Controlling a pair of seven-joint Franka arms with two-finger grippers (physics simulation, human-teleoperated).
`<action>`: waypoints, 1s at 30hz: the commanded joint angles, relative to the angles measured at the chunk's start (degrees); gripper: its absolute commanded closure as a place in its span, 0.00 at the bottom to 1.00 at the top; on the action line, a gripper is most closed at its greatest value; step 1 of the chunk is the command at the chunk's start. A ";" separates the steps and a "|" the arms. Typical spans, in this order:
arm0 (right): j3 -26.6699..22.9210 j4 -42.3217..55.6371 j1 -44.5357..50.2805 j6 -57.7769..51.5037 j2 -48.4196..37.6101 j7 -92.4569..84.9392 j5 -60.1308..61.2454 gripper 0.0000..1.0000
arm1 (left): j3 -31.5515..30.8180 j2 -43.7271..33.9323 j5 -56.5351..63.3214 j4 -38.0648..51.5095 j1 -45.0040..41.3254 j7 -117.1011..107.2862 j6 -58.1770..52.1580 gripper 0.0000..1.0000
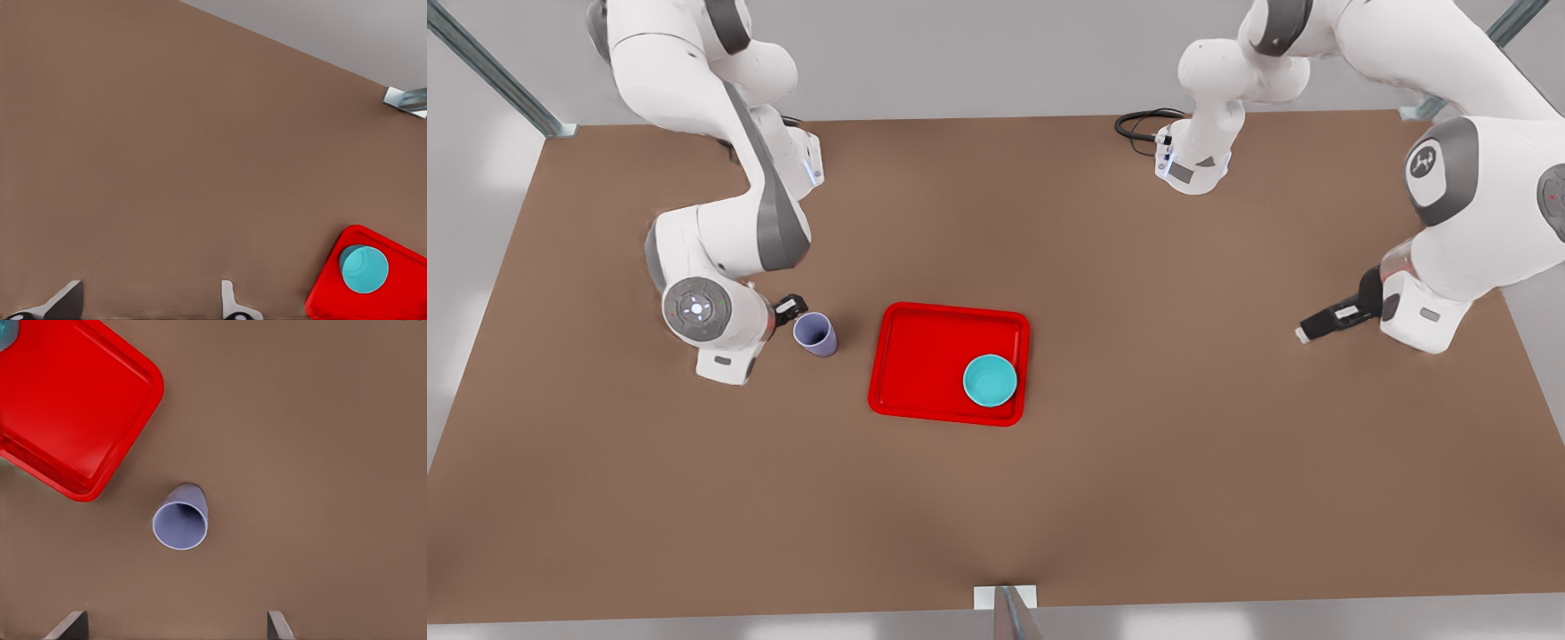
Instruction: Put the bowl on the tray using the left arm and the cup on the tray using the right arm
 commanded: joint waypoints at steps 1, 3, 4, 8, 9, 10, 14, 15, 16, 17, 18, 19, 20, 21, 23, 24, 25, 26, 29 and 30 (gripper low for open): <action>-0.01 -0.17 3.62 4.72 2.95 37.11 2.90 0.00 | -2.82 -2.69 5.34 -2.93 0.59 14.57 -5.11 0.00; -0.10 -7.80 3.36 9.99 3.22 40.11 2.55 0.00 | -2.90 -2.42 5.34 -3.11 0.50 14.49 -6.25 0.00; -0.10 -11.24 2.66 12.19 2.69 39.50 2.28 0.00 | -2.99 -1.81 5.26 -3.02 -0.03 14.40 -7.04 0.00; -0.10 -25.03 -0.42 23.26 -4.51 34.40 2.20 0.00 | -2.90 -1.02 5.08 -3.02 -0.20 14.66 -9.59 0.00; -0.10 -28.19 -0.68 26.25 -6.00 34.31 2.20 0.00 | -2.90 -1.02 5.08 -3.02 -0.20 14.66 -9.59 0.00; -0.10 -29.52 -1.03 27.13 -6.36 34.31 2.20 0.00 | -2.90 -1.02 5.08 -3.02 -0.20 14.49 -9.68 0.00; -0.62 -39.89 -1.82 38.21 -11.28 33.08 2.20 0.00 | -2.90 -0.93 4.99 -3.02 -0.20 14.49 -10.30 0.00; -0.71 -40.33 -1.74 38.82 -11.37 32.91 2.20 0.00 | -2.82 -1.02 4.99 -2.84 -0.12 14.75 -10.30 0.00; -0.80 -40.42 -1.82 39.61 -11.28 32.91 2.20 0.00 | -2.82 -1.02 4.99 -2.84 -0.12 14.66 -10.30 0.00; -1.86 -40.33 -1.65 39.70 -11.19 32.91 2.20 0.00 | -2.82 -1.02 4.91 -2.84 -0.03 14.57 -10.30 0.00; -2.47 -40.24 -1.74 40.58 -10.84 32.99 2.20 0.00 | -2.82 -0.93 4.99 -2.84 -0.12 14.57 -10.30 0.00; -2.82 -40.24 -1.74 40.76 -10.75 32.99 2.28 0.00 | -2.82 -0.93 4.99 -2.84 -0.11 14.57 -10.38 0.00; -3.61 -40.33 -1.74 40.85 -10.49 32.99 2.28 0.00 | -2.82 -0.93 4.99 -2.84 -0.29 14.49 -10.82 0.00; -3.79 -40.42 -1.74 40.85 -10.49 32.91 2.28 0.00 | -2.82 -0.93 4.99 -2.84 -0.20 14.57 -10.91 0.00; -3.88 -40.86 -1.65 40.85 -10.31 32.91 2.28 0.00 | -2.82 -0.67 4.99 -2.93 -0.20 14.57 -10.91 0.00; -3.88 -41.21 -1.56 40.85 -10.05 32.99 2.28 0.00 | -2.82 -0.58 4.99 -2.93 -0.20 14.57 -11.17 0.00; -3.88 -41.56 -1.56 40.85 -9.88 32.99 2.37 0.00 | -2.82 -0.49 4.99 -2.93 -0.20 14.49 -11.53 0.00; -3.88 -42.00 -1.47 40.85 -9.44 32.99 2.37 0.00 | -2.82 -0.23 4.99 -2.93 -0.20 14.49 -11.61 0.00; -3.88 -44.55 -1.56 43.75 -9.44 32.99 2.46 0.00 | -2.82 -0.05 4.91 -2.93 -0.29 14.49 -12.14 0.00; -3.88 -44.55 -1.56 43.83 -9.17 32.99 2.55 0.00 | -2.82 -0.05 4.91 -2.93 -0.29 14.49 -12.14 0.00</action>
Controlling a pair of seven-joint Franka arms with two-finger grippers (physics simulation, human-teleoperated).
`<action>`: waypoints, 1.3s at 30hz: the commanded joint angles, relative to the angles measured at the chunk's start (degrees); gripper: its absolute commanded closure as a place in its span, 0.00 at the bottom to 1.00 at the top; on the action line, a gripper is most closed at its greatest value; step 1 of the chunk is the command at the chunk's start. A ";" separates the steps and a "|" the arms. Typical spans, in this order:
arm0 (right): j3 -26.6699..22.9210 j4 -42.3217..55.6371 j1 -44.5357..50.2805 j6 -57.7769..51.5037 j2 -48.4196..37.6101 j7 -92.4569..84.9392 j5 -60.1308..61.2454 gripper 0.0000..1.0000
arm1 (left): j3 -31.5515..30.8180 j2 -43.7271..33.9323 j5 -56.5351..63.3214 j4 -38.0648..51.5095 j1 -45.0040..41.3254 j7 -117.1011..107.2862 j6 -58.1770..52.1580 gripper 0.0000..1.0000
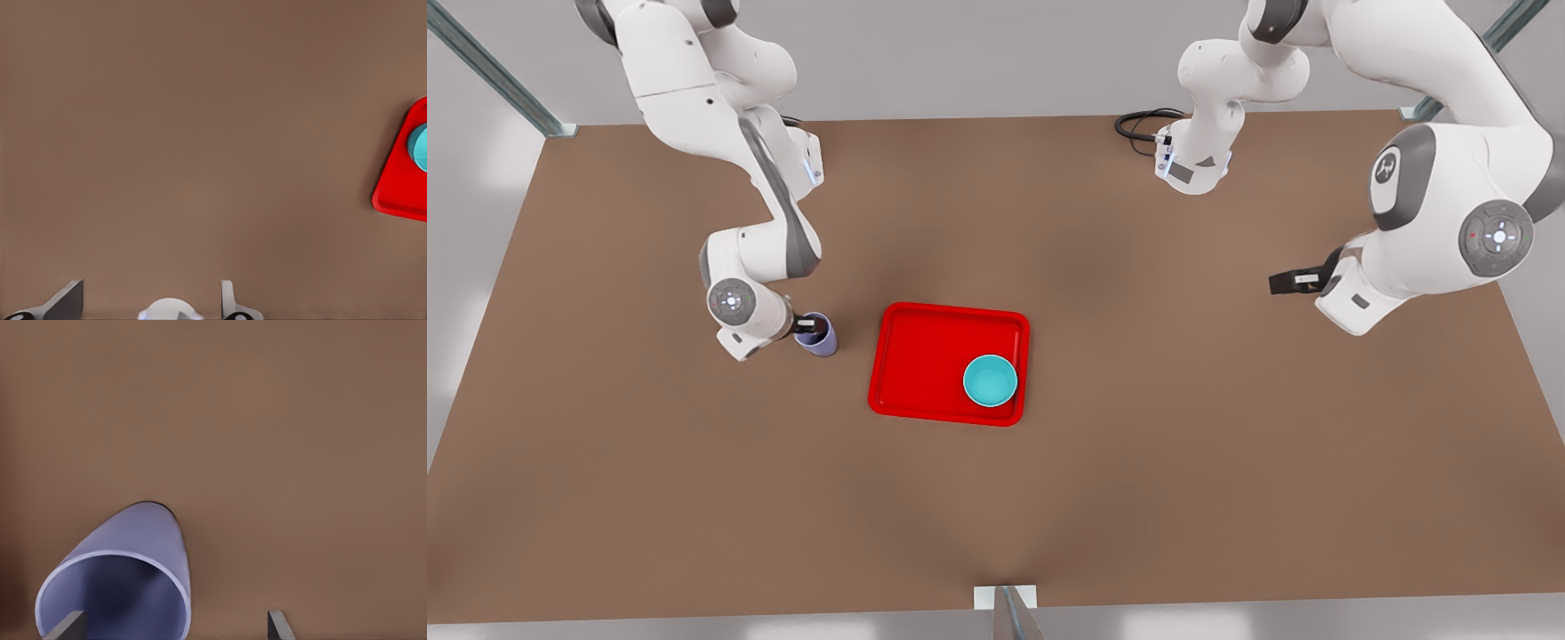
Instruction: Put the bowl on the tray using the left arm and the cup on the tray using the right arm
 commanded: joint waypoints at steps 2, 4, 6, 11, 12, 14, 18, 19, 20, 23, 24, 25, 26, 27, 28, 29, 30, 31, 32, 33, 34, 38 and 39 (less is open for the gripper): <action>-0.01 -0.19 -0.09 3.16 1.03 5.71 0.27 0.00 | 0.01 0.02 0.00 0.02 -0.01 2.72 -0.77 0.00; -0.01 -0.10 -0.18 3.42 2.34 5.71 0.53 0.00 | 0.01 0.02 0.00 0.02 -0.01 2.72 -0.77 0.00; -0.01 -0.10 -0.18 4.56 3.58 5.80 0.53 0.00 | 0.01 0.10 -0.09 0.02 -0.01 2.80 -1.21 0.00; -0.01 -0.02 -0.26 4.65 4.63 5.80 0.62 0.00 | -0.08 0.11 -0.26 0.02 -0.09 2.72 -1.29 0.00; -0.01 -0.02 -0.26 4.65 4.63 5.80 0.62 0.00 | -0.08 0.11 -0.26 0.02 -0.01 2.72 -1.29 0.00; -0.01 0.07 -0.26 4.48 4.54 5.80 0.53 0.00 | -0.08 0.10 -0.26 0.02 -0.09 2.72 -1.47 0.00; -0.01 0.25 -0.26 3.95 4.46 5.27 0.62 0.17 | -0.08 0.02 -0.26 0.02 -0.18 2.72 -1.56 0.00; -0.01 0.25 -0.35 3.86 4.37 4.13 0.62 0.34 | -0.08 0.02 -0.26 0.02 -0.18 2.72 -2.08 0.00; -0.01 0.25 -0.62 3.69 4.37 3.77 0.62 0.46 | -0.08 0.02 -0.26 0.02 -0.27 2.72 -2.17 0.00; -0.28 0.34 -0.70 3.25 4.37 3.69 0.62 0.56 | -0.17 0.02 -0.26 0.02 -0.27 2.72 -2.52 0.00; -0.28 0.25 -0.79 3.25 4.37 3.69 0.62 0.58 | -0.17 0.02 -0.35 0.02 -0.27 2.72 -2.52 0.00; -0.28 0.25 -1.32 3.25 4.37 3.69 0.62 0.58 | -0.17 0.02 -1.06 0.02 -0.27 2.72 -2.52 0.00; -0.28 0.25 -1.41 3.25 4.37 3.34 0.62 0.63 | -0.17 0.02 -1.06 0.02 -0.18 2.72 -2.52 0.00; -0.28 0.25 -1.41 3.16 4.37 3.33 0.62 0.66 | -0.17 0.02 -1.06 0.02 -0.18 2.72 -2.52 0.00; -0.28 0.51 -1.41 2.46 4.37 3.33 0.62 0.68 | -0.17 0.02 -1.06 0.02 -0.18 2.72 -2.52 0.00; -0.28 0.51 -1.41 2.28 4.37 3.33 0.62 0.75 | -0.17 0.02 -1.06 0.02 -0.27 2.72 -2.52 0.00; -0.28 0.60 -1.49 1.93 4.37 3.33 0.62 0.79 | -0.17 0.02 -1.06 0.02 -0.27 2.72 -2.52 0.00; -0.28 0.60 -1.49 1.93 4.37 3.42 0.62 0.79 | -0.17 0.02 -1.06 0.02 -0.27 2.72 -2.52 0.00; -0.28 0.69 -1.41 1.93 4.28 3.42 0.62 0.79 | -0.17 0.02 -1.06 0.11 -0.18 2.72 -2.52 0.00; -0.28 0.86 -1.32 1.40 4.28 3.69 0.62 0.79 | -0.17 0.02 -1.06 0.11 -0.18 2.72 -2.52 0.00; -0.28 2.00 -1.23 -0.53 4.19 3.51 0.62 0.79 | -0.17 0.02 -1.06 0.11 -0.18 2.72 -2.52 0.00; -0.19 4.82 -0.70 -3.78 4.02 2.54 0.62 0.79 | -0.17 -0.07 -1.06 0.46 -0.18 2.63 -2.61 0.00; -0.19 4.91 -0.62 -3.79 4.02 2.37 0.53 0.79 | -0.17 -0.07 -1.06 0.46 -0.18 2.63 -2.61 0.00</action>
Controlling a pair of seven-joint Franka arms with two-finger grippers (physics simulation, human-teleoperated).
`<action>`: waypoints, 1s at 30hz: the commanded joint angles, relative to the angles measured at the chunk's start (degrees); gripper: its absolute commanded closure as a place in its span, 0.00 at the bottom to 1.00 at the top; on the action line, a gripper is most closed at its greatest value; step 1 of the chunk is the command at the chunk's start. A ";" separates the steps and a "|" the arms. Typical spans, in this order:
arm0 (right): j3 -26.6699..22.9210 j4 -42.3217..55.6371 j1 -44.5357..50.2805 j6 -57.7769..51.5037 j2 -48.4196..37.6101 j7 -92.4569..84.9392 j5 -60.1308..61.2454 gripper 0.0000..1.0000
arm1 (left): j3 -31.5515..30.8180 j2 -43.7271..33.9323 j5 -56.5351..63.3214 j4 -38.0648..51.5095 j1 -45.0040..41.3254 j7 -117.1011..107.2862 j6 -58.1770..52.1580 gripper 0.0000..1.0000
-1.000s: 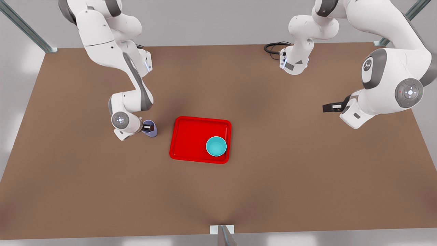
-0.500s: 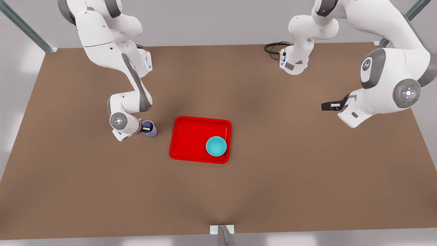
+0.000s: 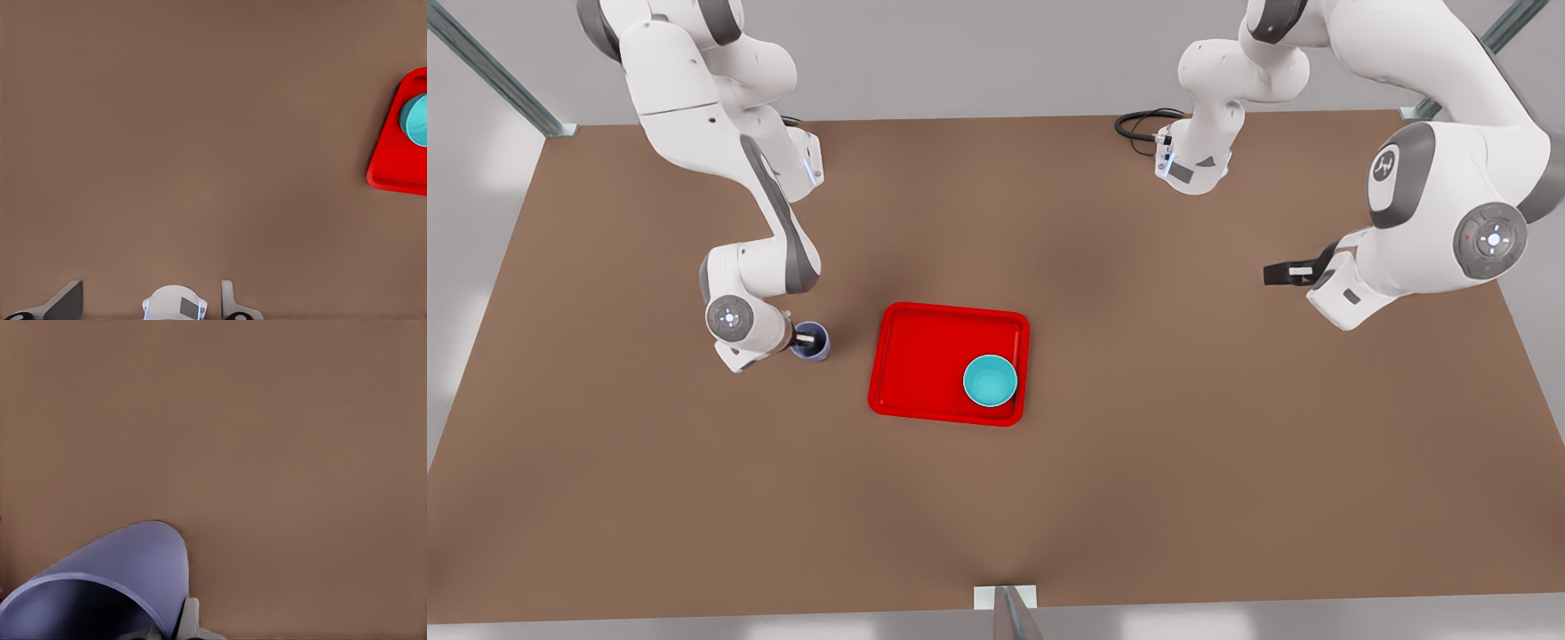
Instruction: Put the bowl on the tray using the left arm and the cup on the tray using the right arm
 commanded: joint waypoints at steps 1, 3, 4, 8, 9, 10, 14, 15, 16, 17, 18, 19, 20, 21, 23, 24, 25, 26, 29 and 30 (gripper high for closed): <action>0.05 1.34 0.17 -3.80 -0.13 -1.17 -0.22 0.79 | 0.01 -0.08 0.01 0.04 0.00 0.27 -0.12 0.00; 0.05 4.77 1.31 -5.30 -0.04 -1.17 -0.22 0.79 | 0.01 -0.08 0.01 0.04 -0.09 0.18 -0.12 0.00; 0.05 6.61 3.50 -5.39 0.05 -0.64 -0.22 0.79 | 0.01 -0.08 0.01 0.04 -0.09 0.18 -0.12 0.00; -0.74 16.01 11.59 -4.51 3.39 1.02 5.93 0.79 | 0.01 -0.17 0.01 0.04 -0.09 0.10 -0.12 0.00; -0.82 18.30 12.82 -3.72 5.50 2.08 7.25 0.79 | 0.01 -0.08 0.01 0.04 -0.09 0.01 -0.12 0.00; -0.91 19.53 13.17 -2.40 7.52 2.17 8.57 0.79 | 0.01 -0.08 0.01 0.04 -0.09 -0.08 -0.12 0.00; -0.91 19.62 16.69 1.03 11.03 3.40 9.80 0.79 | 0.01 -0.08 0.01 0.04 -0.09 -0.08 -0.12 0.00; -0.91 19.62 16.78 1.03 11.56 3.31 10.94 0.79 | 0.01 -0.17 0.01 0.04 -0.09 -0.08 -0.12 0.00; -0.91 19.62 16.78 1.03 12.35 3.23 11.29 0.79 | 0.01 -0.08 0.01 0.04 -0.09 -0.08 -0.12 0.00; -0.91 19.71 16.78 1.11 13.23 3.14 12.26 0.79 | 0.01 -0.08 0.01 0.04 -0.09 -0.08 -0.12 0.00; -0.91 19.62 16.87 1.55 13.41 2.96 12.26 0.79 | 0.01 -0.08 0.01 0.04 -0.09 -0.08 -0.12 0.00; -0.91 19.62 16.87 1.82 14.02 2.96 12.26 0.79 | 0.01 -0.08 0.01 0.04 -0.09 -0.08 -0.12 0.00; -0.91 19.71 16.78 1.82 14.11 3.05 12.26 0.79 | 0.01 -0.08 0.01 0.04 -0.09 -0.08 -0.12 0.00; -0.91 19.80 16.78 1.82 14.81 3.23 12.26 0.79 | 0.01 -0.08 0.01 0.04 -0.09 -0.08 -0.12 0.00; -0.91 19.80 16.69 1.82 15.08 3.05 12.26 0.79 | 0.01 -0.17 0.01 0.04 -0.09 -0.08 -0.12 0.00; -0.91 19.80 16.69 1.82 15.08 3.05 12.35 0.79 | 0.01 -0.08 0.01 0.04 -0.09 -0.08 -0.12 0.00; -0.91 19.80 16.60 1.82 15.25 2.96 12.35 0.33 | 0.01 -0.17 0.01 0.04 -0.09 -0.08 -0.12 0.00; -0.91 19.80 16.60 1.82 15.25 3.05 12.35 0.00 | 0.01 -0.17 0.01 0.04 -0.09 -0.08 -0.21 0.00; -0.91 20.06 16.60 1.73 15.25 3.23 12.35 0.00 | 0.01 -0.17 0.01 0.04 -0.09 -0.17 -1.26 0.00; -0.91 20.06 16.60 1.73 15.17 3.14 12.35 0.00 | 0.01 -0.17 0.01 0.04 -0.17 -0.08 -1.26 0.00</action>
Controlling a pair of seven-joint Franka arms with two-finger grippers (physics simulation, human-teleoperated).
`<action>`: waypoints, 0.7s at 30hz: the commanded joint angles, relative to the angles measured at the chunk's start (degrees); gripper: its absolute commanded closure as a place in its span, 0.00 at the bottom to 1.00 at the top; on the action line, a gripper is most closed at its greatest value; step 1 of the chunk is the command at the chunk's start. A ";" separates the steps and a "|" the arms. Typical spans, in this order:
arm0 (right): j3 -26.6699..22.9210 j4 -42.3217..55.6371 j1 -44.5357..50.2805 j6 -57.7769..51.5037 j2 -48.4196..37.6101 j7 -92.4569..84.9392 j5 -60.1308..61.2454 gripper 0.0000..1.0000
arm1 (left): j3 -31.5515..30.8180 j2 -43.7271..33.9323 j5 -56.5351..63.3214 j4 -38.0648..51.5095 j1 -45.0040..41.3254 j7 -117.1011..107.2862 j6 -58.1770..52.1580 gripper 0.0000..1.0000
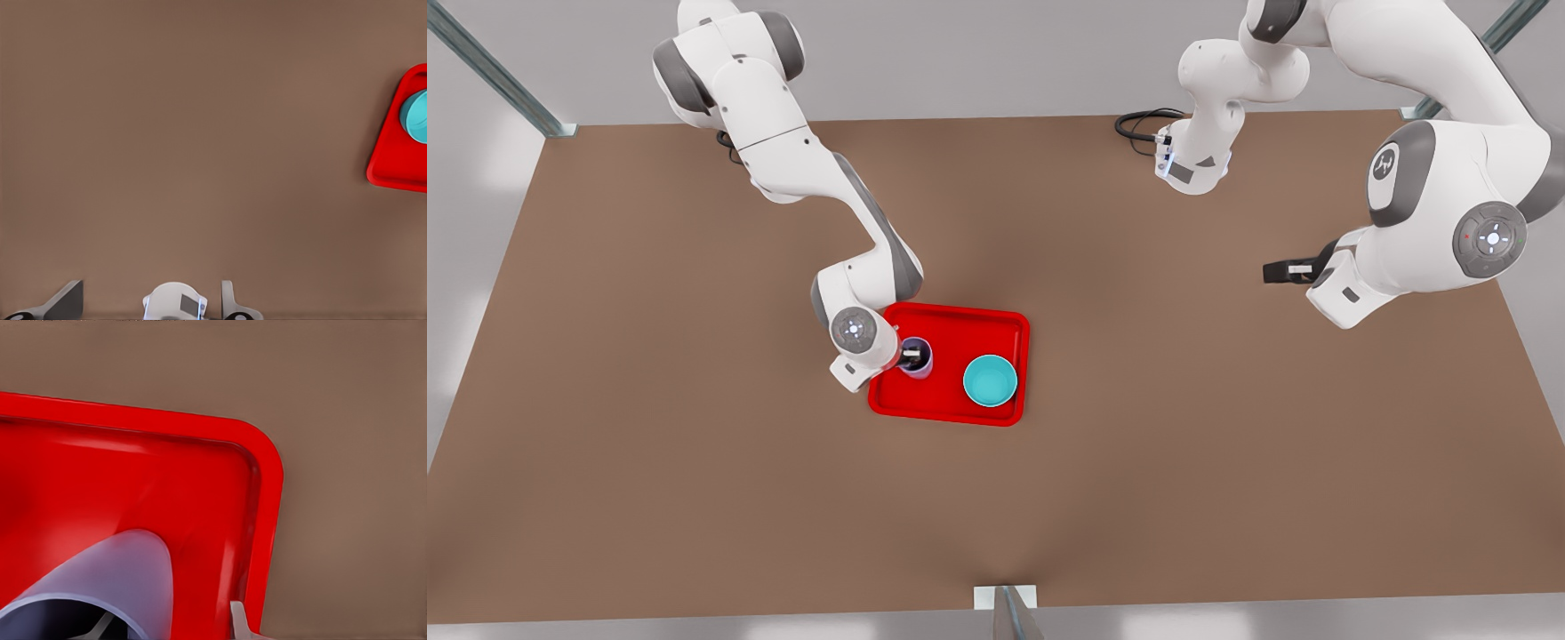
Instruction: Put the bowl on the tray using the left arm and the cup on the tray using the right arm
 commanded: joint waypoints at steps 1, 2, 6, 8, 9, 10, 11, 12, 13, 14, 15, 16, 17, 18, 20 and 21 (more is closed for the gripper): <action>-0.02 0.02 -0.07 0.64 -0.18 -1.47 2.76 0.00 | -0.06 -0.07 0.03 0.02 0.01 -0.10 -0.66 0.00; -0.02 0.11 -0.07 0.47 -0.53 -1.64 2.76 0.00 | -0.06 -0.07 -0.06 0.02 -0.08 -0.10 -0.66 0.00; 0.15 1.87 -0.06 -3.66 -3.51 -1.64 2.76 0.00 | -0.06 -0.07 0.03 0.02 0.01 -0.01 -0.74 0.00; -0.02 10.39 -0.15 -14.99 -4.04 -1.82 2.67 0.00 | -0.06 -0.07 -0.06 0.02 -0.08 -0.01 -0.74 0.00; -0.99 13.99 -0.42 -19.65 -4.22 -2.35 2.58 0.00 | -0.15 -0.07 -0.06 0.02 -0.08 -0.01 -0.74 0.00; -2.30 16.54 -0.77 -23.43 -4.22 -3.31 2.49 0.00 | -0.15 -0.07 -0.06 0.02 -0.08 -0.01 -0.74 0.00; -4.14 17.34 -0.86 -25.45 -4.13 -2.79 1.09 0.00 | -0.15 -0.07 -0.06 0.02 -0.08 -0.01 -0.83 0.00; -8.28 17.43 -2.34 -26.69 -4.13 -6.90 -4.44 0.00 | -0.15 -0.16 0.02 0.02 -0.08 -0.01 -0.83 0.00; -8.90 18.13 -5.42 -29.32 -4.22 -20.79 -10.50 0.00 | -0.15 -0.16 -0.06 0.02 -0.08 0.34 -0.83 0.00; -10.65 18.65 -6.22 -30.64 -4.92 -30.87 -15.07 0.00 | -0.15 -0.25 -0.06 0.11 -0.08 0.52 -1.09 0.00; -11.53 20.15 -7.45 -34.67 -7.28 -34.51 -16.49 0.00 | -1.37 -0.16 -0.33 1.42 0.00 0.43 -1.27 0.00; -10.40 19.36 -8.68 -40.29 -13.52 -34.08 -16.58 0.00 | -1.64 -0.07 -0.33 2.40 0.36 0.25 -2.68 0.00; -8.81 18.14 -9.64 -42.60 -19.58 -33.64 -16.49 0.00 | -1.64 0.01 -0.33 2.40 0.36 0.25 -2.76 0.00; -8.02 16.90 -9.91 -42.60 -22.85 -33.46 -16.40 0.00 | -1.64 0.01 -0.24 2.40 0.36 0.34 -3.73 0.00; -5.30 14.00 -12.01 -42.69 -28.39 -33.37 -16.32 0.00 | -1.73 0.10 0.03 2.40 0.27 0.43 -3.82 0.00; -3.89 13.65 -13.51 -42.77 -29.09 -33.46 -16.32 0.00 | -1.73 0.10 -0.15 2.40 0.27 0.34 -3.82 0.00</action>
